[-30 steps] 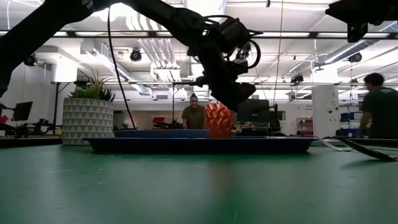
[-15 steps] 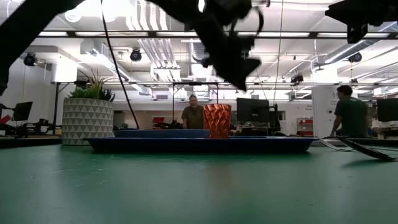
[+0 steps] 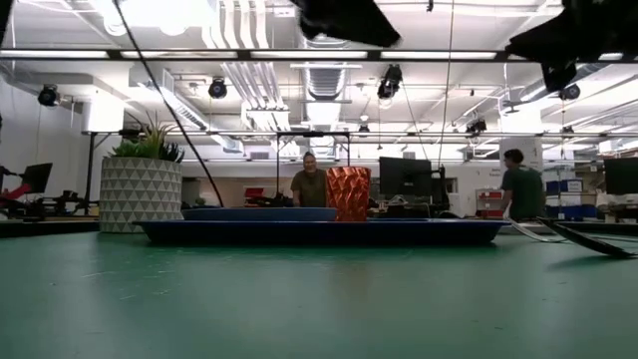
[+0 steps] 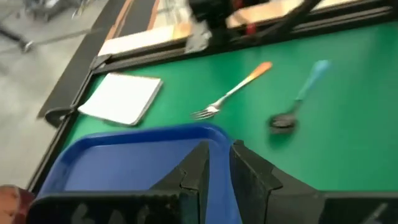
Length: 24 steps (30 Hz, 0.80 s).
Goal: Pick and place plate/cup/fork/spoon on tray
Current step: Put the orange fork on the blue tray to the right of the blue plate
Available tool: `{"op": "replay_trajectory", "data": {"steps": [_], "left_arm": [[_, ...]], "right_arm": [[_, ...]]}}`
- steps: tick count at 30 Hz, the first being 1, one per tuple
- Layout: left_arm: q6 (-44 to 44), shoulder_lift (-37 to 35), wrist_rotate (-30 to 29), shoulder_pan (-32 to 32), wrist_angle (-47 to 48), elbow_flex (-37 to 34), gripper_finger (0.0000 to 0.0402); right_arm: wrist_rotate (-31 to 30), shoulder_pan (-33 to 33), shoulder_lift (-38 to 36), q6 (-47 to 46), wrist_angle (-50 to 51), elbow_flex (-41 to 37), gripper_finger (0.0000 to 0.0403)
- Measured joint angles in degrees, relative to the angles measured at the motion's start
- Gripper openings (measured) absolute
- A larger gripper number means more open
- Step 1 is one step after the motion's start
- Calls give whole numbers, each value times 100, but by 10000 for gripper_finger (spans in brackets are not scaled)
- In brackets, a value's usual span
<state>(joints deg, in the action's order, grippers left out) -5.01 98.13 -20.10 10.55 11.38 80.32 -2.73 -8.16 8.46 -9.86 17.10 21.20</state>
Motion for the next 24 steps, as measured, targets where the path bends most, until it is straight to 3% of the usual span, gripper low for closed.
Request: {"op": "replay_trajectory", "data": {"steps": [3,11,17,24], "left_arm": [[-34,-677,-1,236,-577,-898,44],[-53,-2439,-28,330,-2114,-3230,44],[-824,-3516,-37,244,-3254,-4668,44],[-1321,-4227,-89,74,-5202,-5764,44]], "right_arm": [[221,4,179,-80,-427,-199,43],[879,4,1060,-80,-3016,-697,43],[873,4,1887,-186,-3124,-452,43],[895,52,2714,-834,-2263,399,43]]}}
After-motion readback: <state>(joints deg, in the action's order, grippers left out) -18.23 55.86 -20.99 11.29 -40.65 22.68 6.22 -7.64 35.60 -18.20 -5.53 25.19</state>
